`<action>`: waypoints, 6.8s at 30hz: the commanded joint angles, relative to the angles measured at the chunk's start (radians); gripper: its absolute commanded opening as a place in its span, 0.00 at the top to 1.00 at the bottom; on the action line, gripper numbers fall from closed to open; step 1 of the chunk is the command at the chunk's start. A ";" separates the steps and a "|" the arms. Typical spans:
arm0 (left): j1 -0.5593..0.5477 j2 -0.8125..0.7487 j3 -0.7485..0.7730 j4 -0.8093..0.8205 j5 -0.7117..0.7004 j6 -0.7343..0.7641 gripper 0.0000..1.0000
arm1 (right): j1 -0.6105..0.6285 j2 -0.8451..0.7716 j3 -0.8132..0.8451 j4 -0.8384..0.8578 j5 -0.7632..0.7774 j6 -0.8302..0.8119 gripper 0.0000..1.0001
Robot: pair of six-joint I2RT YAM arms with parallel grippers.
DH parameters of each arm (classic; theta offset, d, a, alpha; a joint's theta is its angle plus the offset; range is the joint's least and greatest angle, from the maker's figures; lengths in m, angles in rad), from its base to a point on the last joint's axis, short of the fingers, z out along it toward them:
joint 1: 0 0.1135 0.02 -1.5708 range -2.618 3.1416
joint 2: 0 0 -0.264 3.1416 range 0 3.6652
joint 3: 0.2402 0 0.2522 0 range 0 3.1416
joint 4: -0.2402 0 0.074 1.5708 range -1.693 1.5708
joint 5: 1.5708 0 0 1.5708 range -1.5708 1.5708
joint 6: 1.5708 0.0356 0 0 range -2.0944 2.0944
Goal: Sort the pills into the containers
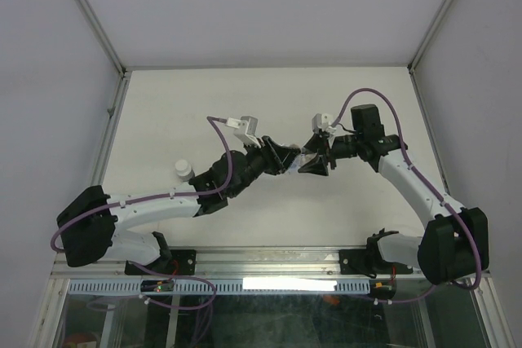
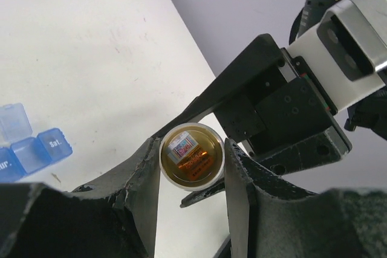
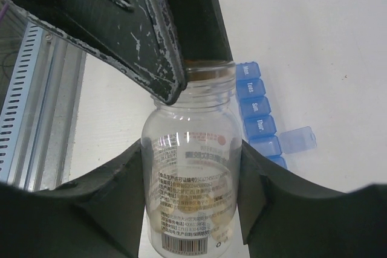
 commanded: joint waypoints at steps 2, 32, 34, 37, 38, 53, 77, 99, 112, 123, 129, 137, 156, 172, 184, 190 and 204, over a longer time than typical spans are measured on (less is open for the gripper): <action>-0.008 -0.065 0.081 -0.101 -0.134 -0.102 1.00 | 0.002 -0.044 -0.001 0.044 0.010 0.031 1.00; 0.536 0.002 0.037 -0.516 -0.004 0.139 0.91 | -0.008 -0.063 -0.012 0.102 0.040 0.098 1.00; 0.561 0.052 0.040 -0.518 -0.005 0.168 0.90 | -0.008 -0.054 -0.013 0.102 0.042 0.098 1.00; 0.576 0.143 0.069 -0.526 -0.023 0.205 0.85 | -0.010 -0.048 -0.012 0.102 0.046 0.095 1.00; 0.581 0.174 0.079 -0.528 -0.028 0.214 0.85 | -0.012 -0.048 -0.013 0.101 0.045 0.095 1.00; 0.597 0.281 0.196 -0.622 -0.082 0.199 0.14 | -0.045 -0.053 -0.011 0.099 0.026 0.103 1.00; 0.597 -0.276 -0.267 0.321 0.802 0.118 0.01 | -0.136 0.038 0.180 1.688 0.077 1.914 1.00; 0.597 -0.210 -0.351 0.287 0.658 0.207 0.01 | -0.046 -0.106 0.077 0.111 0.121 0.003 1.00; 0.597 -0.246 -0.451 0.263 0.636 0.304 0.01 | 0.154 0.258 0.137 -0.002 0.504 -0.140 0.99; 0.596 -0.117 -0.481 0.410 0.671 0.274 0.01 | 0.187 0.449 0.294 -0.093 0.687 -0.164 0.99; 0.592 -0.110 -0.490 0.434 0.671 0.269 0.01 | 0.199 0.487 0.343 -0.158 0.732 -0.192 0.98; 0.588 -0.106 -0.493 0.436 0.663 0.268 0.01 | 0.224 0.525 0.378 -0.220 0.786 -0.203 0.98; 0.588 -0.116 -0.506 0.441 0.646 0.263 0.01 | 0.278 0.607 0.481 -0.342 0.907 -0.198 0.99; 0.588 -0.122 -0.510 0.444 0.643 0.263 0.01 | 0.323 0.653 0.549 -0.417 1.009 -0.193 0.99; 0.589 -0.123 -0.510 0.444 0.643 0.265 0.01 | 0.345 0.688 0.598 -0.456 1.066 -0.184 0.99; 0.588 -0.125 -0.512 0.442 0.642 0.264 0.01 | 0.359 0.709 0.623 -0.484 1.094 -0.176 1.00; 0.588 -0.125 -0.512 0.444 0.642 0.264 0.01 | 0.374 0.727 0.655 -0.519 1.125 -0.174 1.00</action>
